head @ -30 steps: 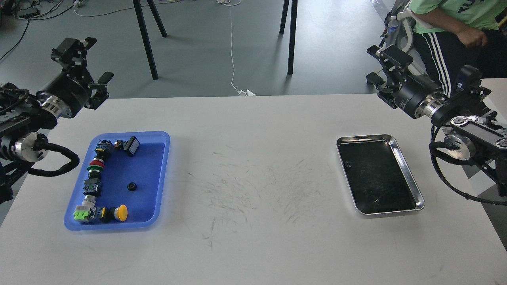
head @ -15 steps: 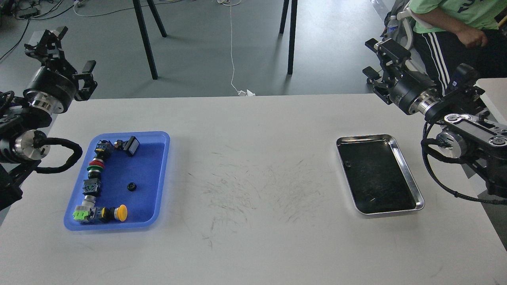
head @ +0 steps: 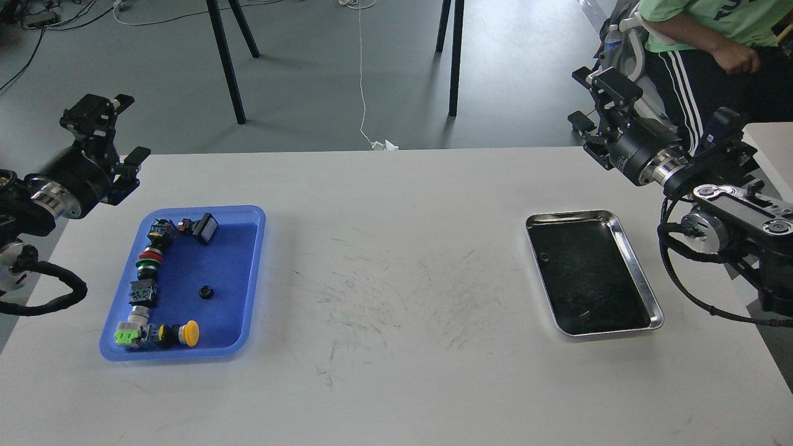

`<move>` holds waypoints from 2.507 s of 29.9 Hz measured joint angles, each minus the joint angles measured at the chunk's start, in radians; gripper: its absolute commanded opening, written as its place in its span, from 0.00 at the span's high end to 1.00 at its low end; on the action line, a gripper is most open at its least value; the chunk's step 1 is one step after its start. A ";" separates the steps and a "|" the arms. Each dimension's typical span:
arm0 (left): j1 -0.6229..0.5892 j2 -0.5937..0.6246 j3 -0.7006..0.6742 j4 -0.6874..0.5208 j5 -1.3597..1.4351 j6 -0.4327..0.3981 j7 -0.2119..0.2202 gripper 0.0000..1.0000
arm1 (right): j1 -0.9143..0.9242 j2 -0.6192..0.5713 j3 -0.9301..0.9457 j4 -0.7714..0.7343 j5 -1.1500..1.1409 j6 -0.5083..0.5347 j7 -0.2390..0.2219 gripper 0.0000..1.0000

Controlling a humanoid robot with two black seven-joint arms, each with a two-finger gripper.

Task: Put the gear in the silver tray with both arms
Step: 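Lower the left gripper into the blue tray toward a black gear, then grasp a black gear in the blue tray with the left gripper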

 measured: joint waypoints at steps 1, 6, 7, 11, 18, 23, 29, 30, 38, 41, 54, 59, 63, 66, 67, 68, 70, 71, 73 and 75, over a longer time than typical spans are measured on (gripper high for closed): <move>-0.005 0.021 0.008 -0.013 0.023 0.000 0.000 0.02 | -0.001 0.000 0.000 0.000 0.000 0.000 0.000 0.07; -0.012 0.118 0.017 -0.060 0.183 0.026 0.000 0.02 | -0.007 0.003 0.001 0.003 0.000 0.000 0.000 0.07; -0.012 0.126 0.017 -0.069 0.208 0.027 0.000 0.02 | -0.008 0.004 0.001 0.003 0.000 0.000 0.000 0.07; -0.012 0.163 0.022 -0.130 0.295 0.037 0.000 0.02 | -0.012 0.015 0.009 0.004 0.000 0.000 0.000 0.07; -0.014 0.179 0.089 -0.169 0.474 0.070 0.000 0.02 | -0.024 0.027 0.015 0.006 0.000 -0.001 0.000 0.07; -0.014 0.180 0.104 -0.206 0.689 0.081 0.000 0.02 | -0.027 0.032 0.015 0.006 0.000 -0.001 0.000 0.07; -0.015 0.199 0.105 -0.271 0.932 0.112 0.000 0.02 | -0.033 0.036 0.016 0.007 0.000 0.000 0.000 0.07; -0.016 0.202 0.106 -0.281 0.957 0.114 0.000 0.02 | -0.033 0.036 0.017 0.007 0.000 0.000 0.000 0.07; -0.020 0.214 0.105 -0.359 1.179 0.129 0.000 0.02 | -0.034 0.036 0.019 0.008 0.000 0.000 0.000 0.07; -0.020 0.211 0.105 -0.398 1.238 0.153 0.000 0.02 | -0.034 0.036 0.023 0.008 0.000 -0.001 0.000 0.07; -0.005 0.109 0.163 -0.341 1.382 0.235 0.000 0.03 | -0.073 0.036 0.178 0.005 0.055 -0.041 0.000 0.06; -0.005 0.075 0.194 -0.310 1.435 0.270 0.000 0.09 | -0.077 0.036 0.206 -0.003 0.124 -0.079 0.000 0.06; -0.005 0.048 0.208 -0.273 1.441 0.285 0.000 0.12 | -0.077 0.038 0.226 -0.003 0.130 -0.101 0.000 0.06; -0.004 0.016 0.230 -0.208 1.451 0.289 0.000 0.13 | -0.077 0.039 0.235 -0.003 0.131 -0.106 0.000 0.06; -0.003 0.005 0.236 -0.189 1.457 0.295 0.000 0.13 | -0.077 0.039 0.241 -0.003 0.131 -0.106 0.000 0.06; -0.002 -0.004 0.240 -0.177 1.464 0.302 0.000 0.14 | -0.077 0.039 0.247 -0.003 0.131 -0.107 0.000 0.06; -0.001 -0.015 0.245 -0.160 1.485 0.315 0.000 0.15 | -0.077 0.040 0.253 -0.003 0.132 -0.107 0.000 0.06; 0.002 -0.018 0.250 -0.152 1.497 0.321 0.000 0.16 | -0.077 0.040 0.254 -0.003 0.132 -0.108 0.000 0.06; 0.010 -0.022 0.259 -0.137 1.513 0.336 0.000 0.17 | -0.078 0.041 0.256 -0.003 0.132 -0.112 0.000 0.06; 0.019 -0.026 0.265 -0.124 1.522 0.352 0.000 0.19 | -0.078 0.043 0.256 -0.003 0.132 -0.117 0.000 0.06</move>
